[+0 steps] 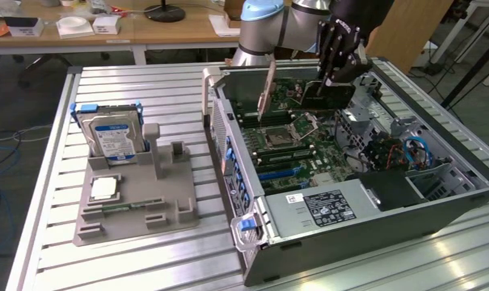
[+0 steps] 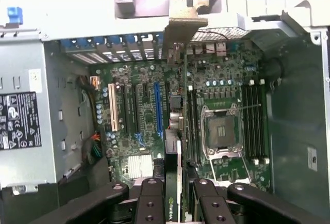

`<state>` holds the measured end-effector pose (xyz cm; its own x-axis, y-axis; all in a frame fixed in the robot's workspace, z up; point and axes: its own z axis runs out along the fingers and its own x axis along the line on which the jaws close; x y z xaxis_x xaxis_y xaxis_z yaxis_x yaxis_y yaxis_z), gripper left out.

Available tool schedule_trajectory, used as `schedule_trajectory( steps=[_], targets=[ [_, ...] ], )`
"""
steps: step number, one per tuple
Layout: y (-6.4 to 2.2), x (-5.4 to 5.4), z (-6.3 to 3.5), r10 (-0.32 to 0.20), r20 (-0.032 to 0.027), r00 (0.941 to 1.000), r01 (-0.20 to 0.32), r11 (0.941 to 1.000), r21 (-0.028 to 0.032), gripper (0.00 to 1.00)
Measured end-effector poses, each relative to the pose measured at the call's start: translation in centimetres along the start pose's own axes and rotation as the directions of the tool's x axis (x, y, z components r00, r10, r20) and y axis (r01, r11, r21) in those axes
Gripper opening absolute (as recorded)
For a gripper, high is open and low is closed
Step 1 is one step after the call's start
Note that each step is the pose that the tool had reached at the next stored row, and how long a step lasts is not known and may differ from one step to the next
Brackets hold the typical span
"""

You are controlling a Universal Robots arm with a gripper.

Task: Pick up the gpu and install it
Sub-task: 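Insert the gpu into the slot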

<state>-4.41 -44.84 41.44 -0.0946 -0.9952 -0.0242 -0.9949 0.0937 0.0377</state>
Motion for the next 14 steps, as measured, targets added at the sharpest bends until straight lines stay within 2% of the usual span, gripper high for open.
schedule_trajectory(
  steps=[6,14],
  targets=[
    [-0.01,0.00,0.00,-0.081,-0.0030,0.9967,0.081,0.9967,-0.0021,0.26],
    [-0.01,0.00,0.00,-0.084,-0.0030,0.9964,0.084,0.9964,-0.0021,0.26]
  ],
)
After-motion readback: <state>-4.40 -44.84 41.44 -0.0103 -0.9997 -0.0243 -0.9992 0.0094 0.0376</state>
